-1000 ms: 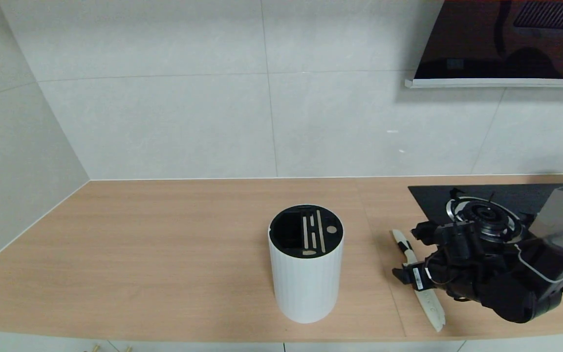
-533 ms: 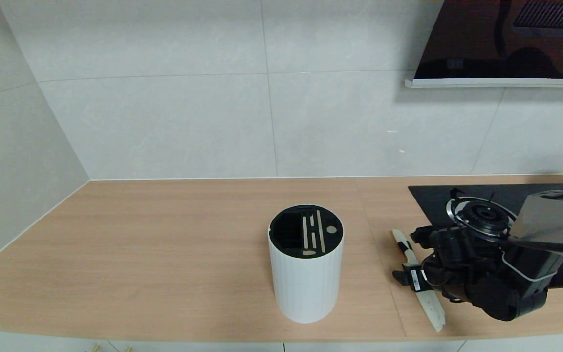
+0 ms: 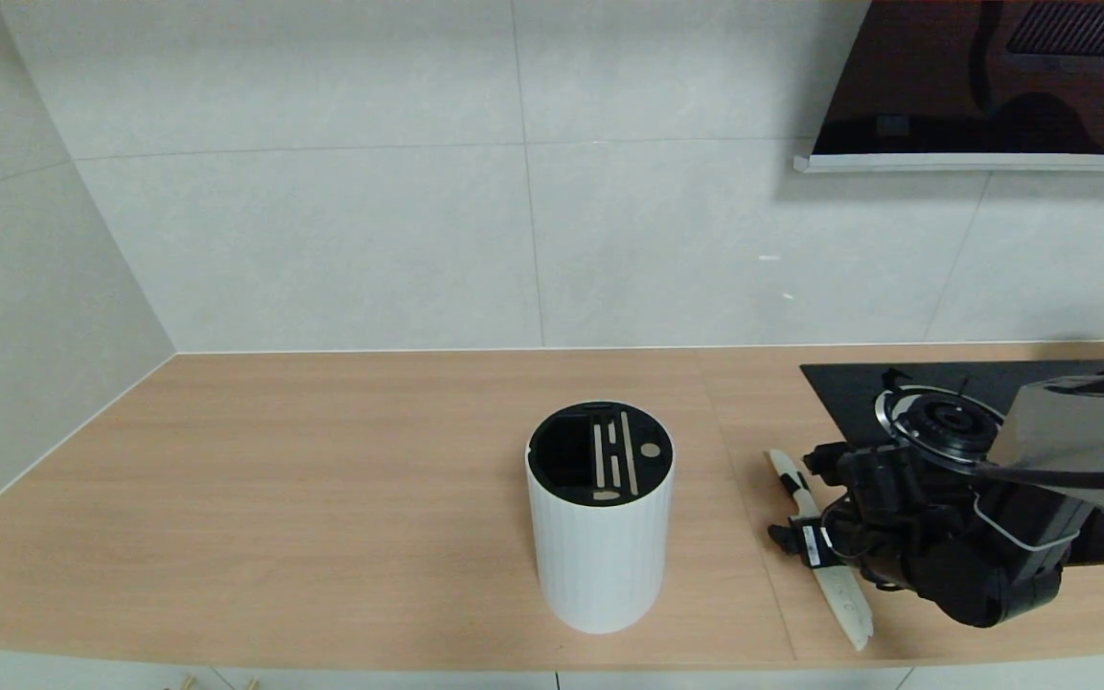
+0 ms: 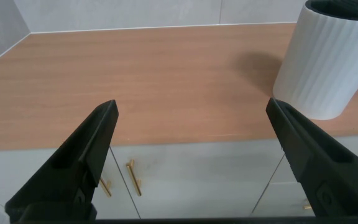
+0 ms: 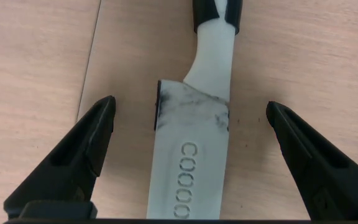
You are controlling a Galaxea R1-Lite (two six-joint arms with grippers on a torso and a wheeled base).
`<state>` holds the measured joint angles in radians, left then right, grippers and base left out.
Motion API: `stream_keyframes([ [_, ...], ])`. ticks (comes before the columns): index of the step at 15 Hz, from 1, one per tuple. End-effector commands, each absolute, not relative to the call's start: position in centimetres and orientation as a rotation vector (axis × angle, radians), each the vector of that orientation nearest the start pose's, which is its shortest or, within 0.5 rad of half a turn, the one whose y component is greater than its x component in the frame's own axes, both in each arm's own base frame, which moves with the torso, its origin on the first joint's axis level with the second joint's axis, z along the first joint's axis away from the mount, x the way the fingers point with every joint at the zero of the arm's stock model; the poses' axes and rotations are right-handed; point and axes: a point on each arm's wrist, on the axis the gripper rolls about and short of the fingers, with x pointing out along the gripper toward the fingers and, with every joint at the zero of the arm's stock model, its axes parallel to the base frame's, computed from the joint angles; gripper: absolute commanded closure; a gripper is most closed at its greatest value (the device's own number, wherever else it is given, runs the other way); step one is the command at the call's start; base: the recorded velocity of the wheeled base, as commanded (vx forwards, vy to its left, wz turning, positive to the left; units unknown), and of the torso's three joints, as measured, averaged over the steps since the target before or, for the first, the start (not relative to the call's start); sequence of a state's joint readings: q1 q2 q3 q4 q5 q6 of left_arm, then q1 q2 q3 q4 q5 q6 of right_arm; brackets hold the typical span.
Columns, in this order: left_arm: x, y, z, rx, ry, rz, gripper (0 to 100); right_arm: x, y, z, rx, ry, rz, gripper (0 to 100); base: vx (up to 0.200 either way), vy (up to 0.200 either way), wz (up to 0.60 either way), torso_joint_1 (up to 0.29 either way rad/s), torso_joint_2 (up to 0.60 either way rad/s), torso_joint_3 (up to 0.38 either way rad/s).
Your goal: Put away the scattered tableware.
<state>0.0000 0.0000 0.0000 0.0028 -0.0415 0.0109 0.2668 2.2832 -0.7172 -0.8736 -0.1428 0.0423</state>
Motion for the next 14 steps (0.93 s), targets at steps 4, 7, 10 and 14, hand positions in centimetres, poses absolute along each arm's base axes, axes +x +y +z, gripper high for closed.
stream_keyframes([
  [4,-2.3,-0.1,7.5,0.011,0.003,-0.041,0,33.8,8.9,-1.5,-0.099,0.689,0.103,100,0.000,0.000,0.00,0.000,0.00,0.000],
  [7,-2.3,-0.1,7.5,0.011,0.003,-0.041,0,33.9,8.9,-1.3,-0.095,0.683,0.101,100,0.000,0.000,0.00,0.000,0.00,0.000],
  [10,-2.3,-0.1,7.5,0.011,0.003,-0.041,0,33.8,8.9,-1.1,-0.095,0.677,0.102,100,0.000,0.000,0.00,0.000,0.00,0.000],
  [14,-2.3,-0.1,7.5,0.011,0.003,-0.041,0,33.0,8.6,2.5,-0.080,0.597,0.101,100,0.000,0.000,0.00,0.000,0.00,0.000],
])
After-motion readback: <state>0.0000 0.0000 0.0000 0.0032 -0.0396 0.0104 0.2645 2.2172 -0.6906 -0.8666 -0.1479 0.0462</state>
